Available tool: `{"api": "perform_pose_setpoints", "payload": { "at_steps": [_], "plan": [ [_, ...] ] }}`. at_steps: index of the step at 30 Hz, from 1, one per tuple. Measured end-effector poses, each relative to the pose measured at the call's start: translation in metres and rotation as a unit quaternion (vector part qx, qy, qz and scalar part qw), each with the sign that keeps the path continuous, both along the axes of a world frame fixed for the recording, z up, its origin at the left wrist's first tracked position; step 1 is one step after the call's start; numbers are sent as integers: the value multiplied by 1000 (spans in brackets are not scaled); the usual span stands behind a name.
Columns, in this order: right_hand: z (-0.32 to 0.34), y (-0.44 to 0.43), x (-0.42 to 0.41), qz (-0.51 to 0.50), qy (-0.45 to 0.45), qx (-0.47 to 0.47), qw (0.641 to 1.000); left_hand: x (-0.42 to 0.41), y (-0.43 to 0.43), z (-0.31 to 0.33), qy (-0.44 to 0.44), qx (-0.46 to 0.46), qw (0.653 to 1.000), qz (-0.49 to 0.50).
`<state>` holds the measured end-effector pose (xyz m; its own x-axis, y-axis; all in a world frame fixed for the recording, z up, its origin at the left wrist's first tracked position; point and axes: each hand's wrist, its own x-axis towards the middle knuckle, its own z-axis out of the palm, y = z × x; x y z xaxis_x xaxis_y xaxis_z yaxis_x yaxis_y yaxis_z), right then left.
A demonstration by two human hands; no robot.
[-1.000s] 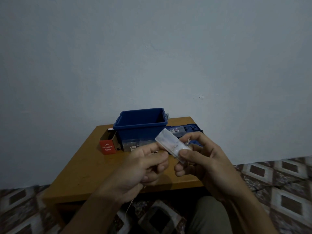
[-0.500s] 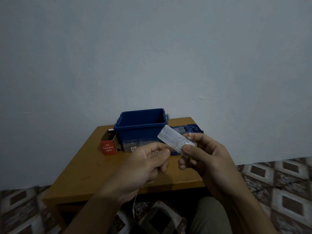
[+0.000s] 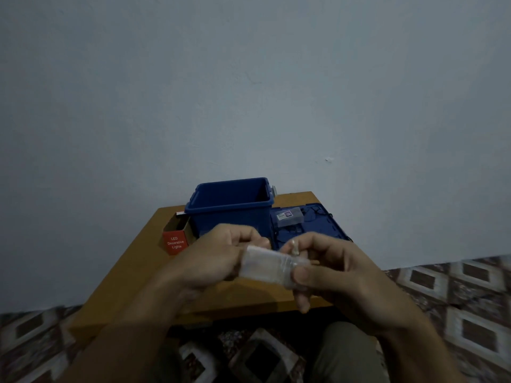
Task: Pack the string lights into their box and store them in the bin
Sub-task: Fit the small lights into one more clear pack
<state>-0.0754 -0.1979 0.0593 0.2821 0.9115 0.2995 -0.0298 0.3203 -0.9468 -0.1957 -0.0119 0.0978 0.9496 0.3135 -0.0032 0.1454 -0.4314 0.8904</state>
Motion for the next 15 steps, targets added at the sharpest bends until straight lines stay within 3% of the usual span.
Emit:
{"api": "perform_pose_setpoints", "payload": {
  "at_steps": [4, 9, 12, 15],
  "plan": [
    [2, -3, -1, -24, -85, -61, 994, -3, -8, 24, 16, 76, 996, -35],
    [1, 2, -5, -166, -181, -90, 965, -9, -27, 32, -53, 246, 967, 37],
    [-1, 8, -8, -252, -177, -56, 950, -11, -38, 22, -97, 212, 970, 70],
    [-2, 11, -10, -313, -178, -10, 933, -8, -44, 5, -142, 111, 980, 89]
  ]
}}
